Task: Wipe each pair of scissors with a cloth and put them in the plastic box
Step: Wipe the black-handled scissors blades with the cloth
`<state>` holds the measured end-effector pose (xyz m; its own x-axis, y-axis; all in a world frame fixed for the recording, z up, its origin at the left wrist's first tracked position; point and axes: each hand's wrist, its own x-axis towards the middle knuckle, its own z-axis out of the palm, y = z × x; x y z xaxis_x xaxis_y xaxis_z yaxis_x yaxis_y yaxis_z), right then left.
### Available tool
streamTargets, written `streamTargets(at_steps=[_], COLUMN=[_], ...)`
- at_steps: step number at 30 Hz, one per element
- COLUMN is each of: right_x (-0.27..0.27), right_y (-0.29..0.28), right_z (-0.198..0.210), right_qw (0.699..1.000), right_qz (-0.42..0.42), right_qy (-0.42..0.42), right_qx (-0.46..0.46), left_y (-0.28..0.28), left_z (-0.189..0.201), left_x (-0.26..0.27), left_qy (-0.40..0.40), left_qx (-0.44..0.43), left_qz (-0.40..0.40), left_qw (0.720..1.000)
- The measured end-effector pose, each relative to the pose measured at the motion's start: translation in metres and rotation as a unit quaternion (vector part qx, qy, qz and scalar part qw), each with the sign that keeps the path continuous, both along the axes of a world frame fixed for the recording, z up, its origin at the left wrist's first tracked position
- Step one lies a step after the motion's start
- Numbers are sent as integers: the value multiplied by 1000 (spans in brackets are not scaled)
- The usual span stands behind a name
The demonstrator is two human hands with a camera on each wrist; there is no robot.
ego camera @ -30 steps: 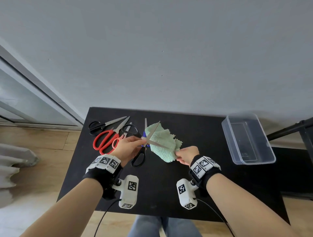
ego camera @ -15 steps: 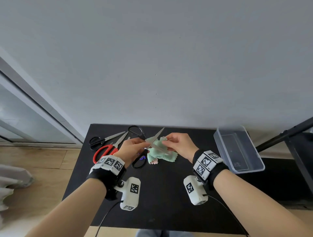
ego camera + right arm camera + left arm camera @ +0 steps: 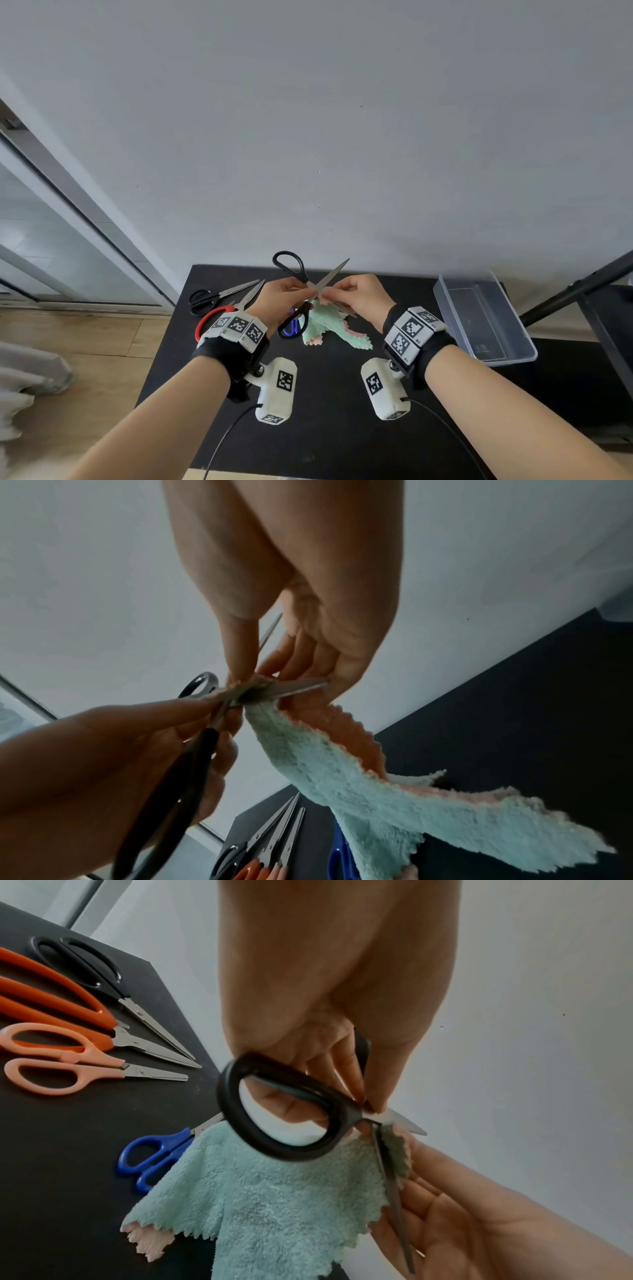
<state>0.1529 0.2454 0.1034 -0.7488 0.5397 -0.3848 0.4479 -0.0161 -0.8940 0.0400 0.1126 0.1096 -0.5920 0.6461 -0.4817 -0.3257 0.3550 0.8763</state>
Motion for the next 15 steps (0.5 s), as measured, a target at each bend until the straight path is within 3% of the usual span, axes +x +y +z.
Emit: streamTargets(at_steps=[7,15], right_x=[-1,-4], right_y=[2,8], right_z=[2,8], right_qw=[998,989], right_qz=[56,129], right_qy=[6,-44], right_qx=[-24,64], left_y=[2,1], left_z=[-1,3], left_x=[4,2], left_qy=[35,28], left_qx=[3,14], left_qz=[18,31], left_qw=[999,999])
